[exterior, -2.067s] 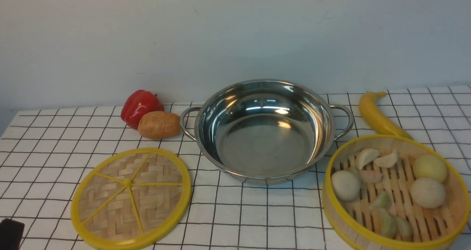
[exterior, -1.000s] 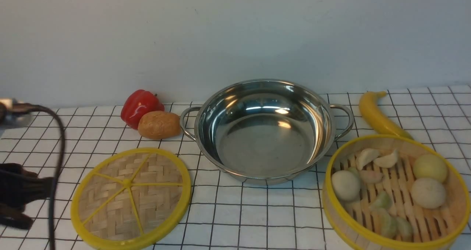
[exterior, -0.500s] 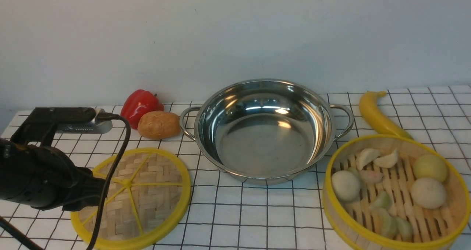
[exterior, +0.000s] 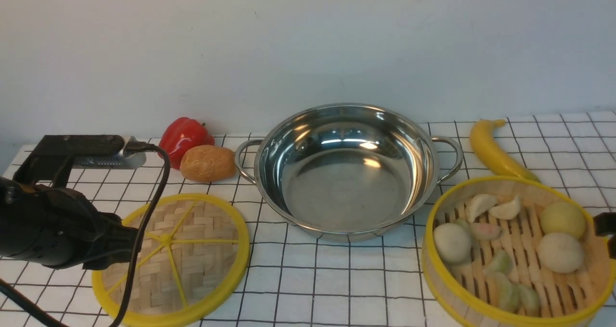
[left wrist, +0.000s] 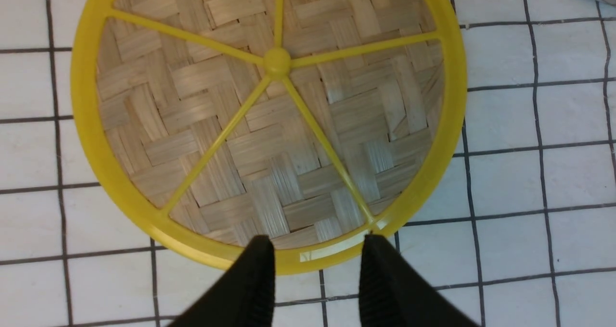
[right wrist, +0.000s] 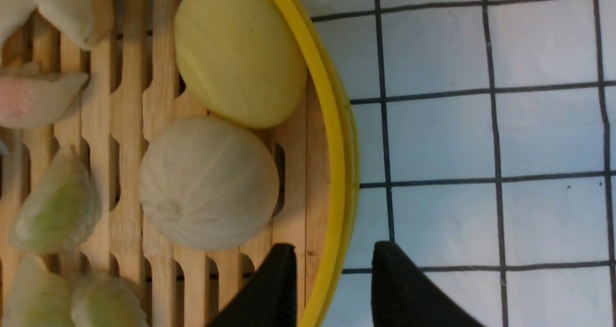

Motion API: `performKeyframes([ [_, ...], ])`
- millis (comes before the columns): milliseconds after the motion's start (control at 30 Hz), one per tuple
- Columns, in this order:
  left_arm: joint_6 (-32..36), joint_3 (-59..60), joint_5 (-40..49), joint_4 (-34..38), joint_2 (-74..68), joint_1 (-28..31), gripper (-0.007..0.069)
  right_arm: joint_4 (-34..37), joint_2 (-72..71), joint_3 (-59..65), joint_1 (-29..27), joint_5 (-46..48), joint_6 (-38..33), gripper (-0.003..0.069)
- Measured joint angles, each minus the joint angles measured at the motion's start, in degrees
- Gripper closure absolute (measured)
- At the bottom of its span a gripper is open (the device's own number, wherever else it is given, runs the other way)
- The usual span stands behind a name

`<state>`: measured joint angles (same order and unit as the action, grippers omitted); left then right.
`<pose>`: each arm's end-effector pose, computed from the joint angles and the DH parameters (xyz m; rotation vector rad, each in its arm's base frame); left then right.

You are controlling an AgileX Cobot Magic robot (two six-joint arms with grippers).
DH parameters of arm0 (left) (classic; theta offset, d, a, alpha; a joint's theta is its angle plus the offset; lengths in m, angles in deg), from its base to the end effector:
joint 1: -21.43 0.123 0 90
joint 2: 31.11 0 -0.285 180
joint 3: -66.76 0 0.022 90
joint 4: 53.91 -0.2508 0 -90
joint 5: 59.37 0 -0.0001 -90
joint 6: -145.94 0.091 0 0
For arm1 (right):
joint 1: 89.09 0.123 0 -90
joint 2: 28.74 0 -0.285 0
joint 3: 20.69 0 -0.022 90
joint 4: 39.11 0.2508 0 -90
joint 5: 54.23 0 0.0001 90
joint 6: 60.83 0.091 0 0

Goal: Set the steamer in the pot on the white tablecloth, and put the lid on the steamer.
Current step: 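Reach for and grasp the rim of the bamboo steamer holding the buns with the right gripper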

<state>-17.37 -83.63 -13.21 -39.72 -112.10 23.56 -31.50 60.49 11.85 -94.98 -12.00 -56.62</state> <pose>0.2348 -0.0074 0.2551 0.1605 2.6979 -0.1953 0.2458 -0.0172 0.2076 0.3735 2.8335 0.1415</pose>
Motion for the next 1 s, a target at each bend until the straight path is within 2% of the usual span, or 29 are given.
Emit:
performKeyframes([
  [500, 0.0, 0.0, 0.0, 0.1, 0.0, 0.0, 0.0382, 1.0, 8.5, -0.8, 0.0, -4.7, 0.0, 0.0424],
  [633, 0.0, 0.0, 0.0, 0.1, 0.0, 0.0, 0.0382, 1.1, 10.3, -0.8, 0.0, -5.0, 0.0, 0.048],
  [700, 0.1, 0.0, -0.1, 0.1, 0.0, 0.0, 0.0382, 1.4, 10.5, -0.8, 0.0, -5.2, 0.4, 0.055],
  [767, 0.2, 0.0, -0.1, 0.1, 0.0, 0.0, 0.0382, 1.1, 10.5, -0.8, 0.0, -5.5, 0.7, 0.0577],
  [1000, 0.2, 0.0, -0.1, 0.1, 0.0, 0.0, 0.0382, -0.5, 10.5, -1.1, 0.0, -2.8, 0.0, 0.0576],
])
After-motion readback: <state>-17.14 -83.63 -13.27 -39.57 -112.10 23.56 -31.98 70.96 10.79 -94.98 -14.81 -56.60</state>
